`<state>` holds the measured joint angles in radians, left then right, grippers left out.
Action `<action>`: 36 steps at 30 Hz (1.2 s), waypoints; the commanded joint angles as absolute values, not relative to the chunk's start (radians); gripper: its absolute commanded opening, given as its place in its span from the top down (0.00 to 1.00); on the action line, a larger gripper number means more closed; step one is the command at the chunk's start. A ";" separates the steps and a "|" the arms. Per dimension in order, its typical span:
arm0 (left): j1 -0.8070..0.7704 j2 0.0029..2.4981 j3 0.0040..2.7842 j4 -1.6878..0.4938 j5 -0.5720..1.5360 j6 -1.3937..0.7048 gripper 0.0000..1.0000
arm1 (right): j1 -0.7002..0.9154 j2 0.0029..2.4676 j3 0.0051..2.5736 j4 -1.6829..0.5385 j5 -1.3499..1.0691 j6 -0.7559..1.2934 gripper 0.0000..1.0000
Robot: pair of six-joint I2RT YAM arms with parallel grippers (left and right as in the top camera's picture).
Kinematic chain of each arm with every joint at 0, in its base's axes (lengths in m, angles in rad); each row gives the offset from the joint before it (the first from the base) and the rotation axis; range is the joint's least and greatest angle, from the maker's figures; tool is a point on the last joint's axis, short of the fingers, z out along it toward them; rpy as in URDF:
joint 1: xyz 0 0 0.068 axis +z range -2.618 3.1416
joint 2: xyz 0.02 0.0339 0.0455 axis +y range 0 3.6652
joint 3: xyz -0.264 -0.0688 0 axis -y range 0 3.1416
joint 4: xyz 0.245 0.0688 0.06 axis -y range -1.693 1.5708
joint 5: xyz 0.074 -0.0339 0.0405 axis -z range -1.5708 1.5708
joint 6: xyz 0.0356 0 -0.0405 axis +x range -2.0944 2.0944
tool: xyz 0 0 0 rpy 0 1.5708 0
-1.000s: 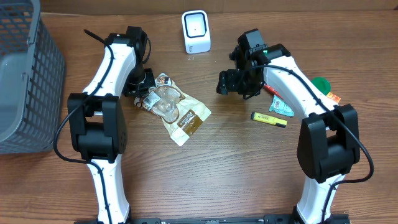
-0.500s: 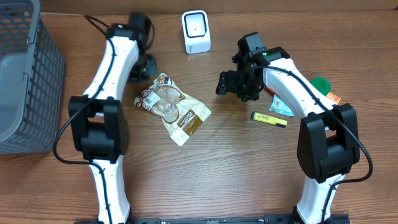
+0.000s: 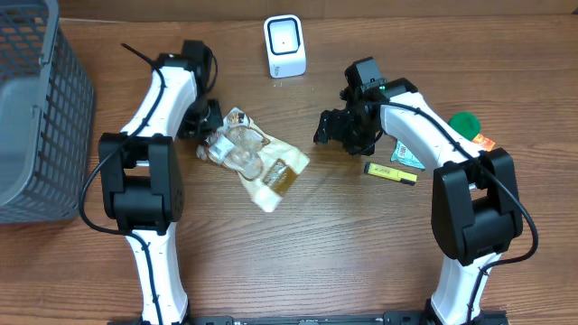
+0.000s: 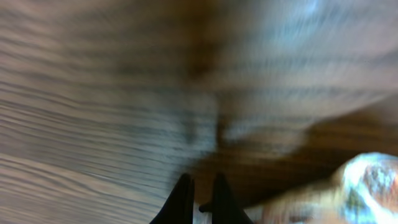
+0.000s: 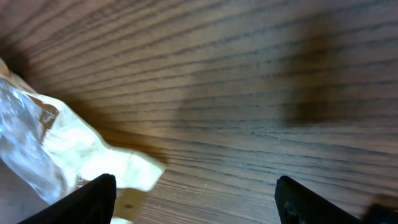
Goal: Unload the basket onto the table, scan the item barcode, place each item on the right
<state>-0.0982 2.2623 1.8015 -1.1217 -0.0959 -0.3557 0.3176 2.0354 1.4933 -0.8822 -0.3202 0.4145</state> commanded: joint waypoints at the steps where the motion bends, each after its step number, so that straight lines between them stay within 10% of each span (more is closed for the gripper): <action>1: -0.131 2.272 1.765 -1.099 -0.066 -0.333 0.96 | 0.321 2.011 1.450 -0.855 -0.379 0.432 0.16; 36: -0.296 2.272 1.725 -1.104 -0.004 -0.363 0.96 | 0.310 2.010 1.306 -0.794 -0.544 0.463 0.15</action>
